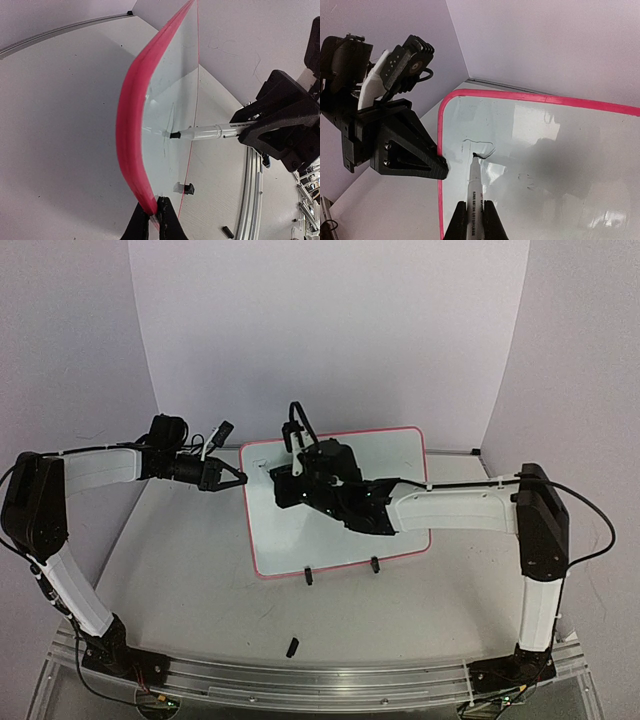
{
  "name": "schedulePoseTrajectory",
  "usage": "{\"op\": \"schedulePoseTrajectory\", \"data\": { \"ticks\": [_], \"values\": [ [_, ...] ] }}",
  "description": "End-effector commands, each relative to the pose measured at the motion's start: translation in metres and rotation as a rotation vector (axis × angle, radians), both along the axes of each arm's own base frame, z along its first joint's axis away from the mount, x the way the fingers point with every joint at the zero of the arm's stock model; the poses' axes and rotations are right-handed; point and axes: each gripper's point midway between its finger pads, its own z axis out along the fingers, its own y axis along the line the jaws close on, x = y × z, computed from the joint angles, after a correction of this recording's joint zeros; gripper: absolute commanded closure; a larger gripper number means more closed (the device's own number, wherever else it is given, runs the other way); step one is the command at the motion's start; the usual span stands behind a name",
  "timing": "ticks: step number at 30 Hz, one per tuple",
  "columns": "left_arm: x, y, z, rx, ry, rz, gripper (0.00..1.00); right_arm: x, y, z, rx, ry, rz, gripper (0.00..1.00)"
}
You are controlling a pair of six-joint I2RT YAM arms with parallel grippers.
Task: Write a sentence on the whiteboard
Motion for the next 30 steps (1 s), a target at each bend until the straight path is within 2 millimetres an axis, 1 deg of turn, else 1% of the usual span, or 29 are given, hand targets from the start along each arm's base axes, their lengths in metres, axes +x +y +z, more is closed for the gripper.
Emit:
{"op": "schedulePoseTrajectory", "data": {
  "ticks": [1, 5, 9, 19, 24, 30],
  "values": [
    [0.001, -0.006, 0.008, 0.041, -0.116, -0.027, 1.00, 0.008, -0.027, 0.002, -0.026, -0.006, -0.104, 1.00],
    [0.001, -0.006, 0.008, 0.041, -0.114, -0.028, 1.00, 0.007, -0.034, 0.002, -0.030, -0.007, -0.120, 1.00],
    [0.000, -0.006, 0.007, 0.042, -0.112, -0.028, 1.00, 0.005, -0.035, -0.002, -0.034, 0.001, -0.116, 1.00],
    [0.000, -0.006, 0.008, 0.041, -0.114, -0.028, 1.00, -0.010, -0.020, -0.024, -0.057, 0.055, -0.002, 1.00],
    [0.000, -0.006, 0.009, 0.041, -0.114, -0.027, 1.00, -0.012, -0.013, -0.026, -0.056, 0.058, 0.015, 1.00],
    [0.001, -0.006, 0.009, 0.040, -0.113, -0.028, 1.00, -0.011, -0.003, -0.023, -0.046, 0.052, 0.029, 1.00]
  ]
}}
